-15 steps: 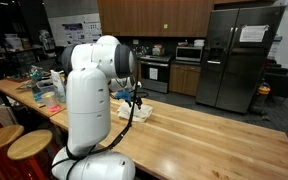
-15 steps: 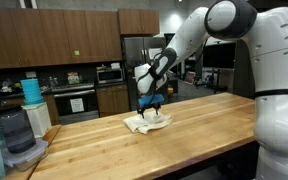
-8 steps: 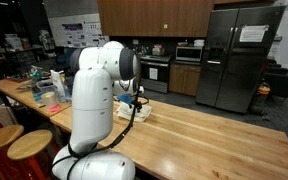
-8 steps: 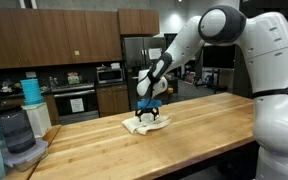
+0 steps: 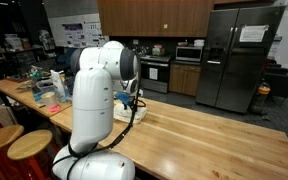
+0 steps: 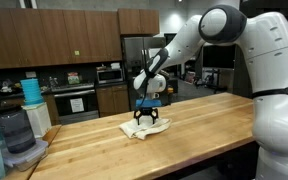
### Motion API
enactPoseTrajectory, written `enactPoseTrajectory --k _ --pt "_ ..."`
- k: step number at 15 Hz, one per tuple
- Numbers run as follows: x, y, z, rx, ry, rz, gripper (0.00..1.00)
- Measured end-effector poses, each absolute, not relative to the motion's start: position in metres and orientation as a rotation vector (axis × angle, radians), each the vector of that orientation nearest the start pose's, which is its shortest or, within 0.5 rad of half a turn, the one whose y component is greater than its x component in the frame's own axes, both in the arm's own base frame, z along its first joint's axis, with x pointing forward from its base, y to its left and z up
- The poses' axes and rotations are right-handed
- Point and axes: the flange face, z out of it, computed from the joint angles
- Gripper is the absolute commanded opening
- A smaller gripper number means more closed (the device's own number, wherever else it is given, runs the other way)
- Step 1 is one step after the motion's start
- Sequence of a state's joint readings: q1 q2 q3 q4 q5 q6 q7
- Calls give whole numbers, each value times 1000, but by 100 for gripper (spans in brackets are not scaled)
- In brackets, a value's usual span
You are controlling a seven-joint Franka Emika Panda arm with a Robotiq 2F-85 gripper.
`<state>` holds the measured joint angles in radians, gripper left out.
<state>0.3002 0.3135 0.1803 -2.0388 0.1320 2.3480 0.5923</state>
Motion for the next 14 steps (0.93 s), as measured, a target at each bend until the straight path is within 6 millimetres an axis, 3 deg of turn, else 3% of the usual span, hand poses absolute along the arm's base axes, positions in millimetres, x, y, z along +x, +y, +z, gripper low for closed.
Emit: enactPoseTrajectory --k 9,14 --pt "516 277 293 -3034 313 320 100" --pt "517 296 307 -3030 112 117 100"
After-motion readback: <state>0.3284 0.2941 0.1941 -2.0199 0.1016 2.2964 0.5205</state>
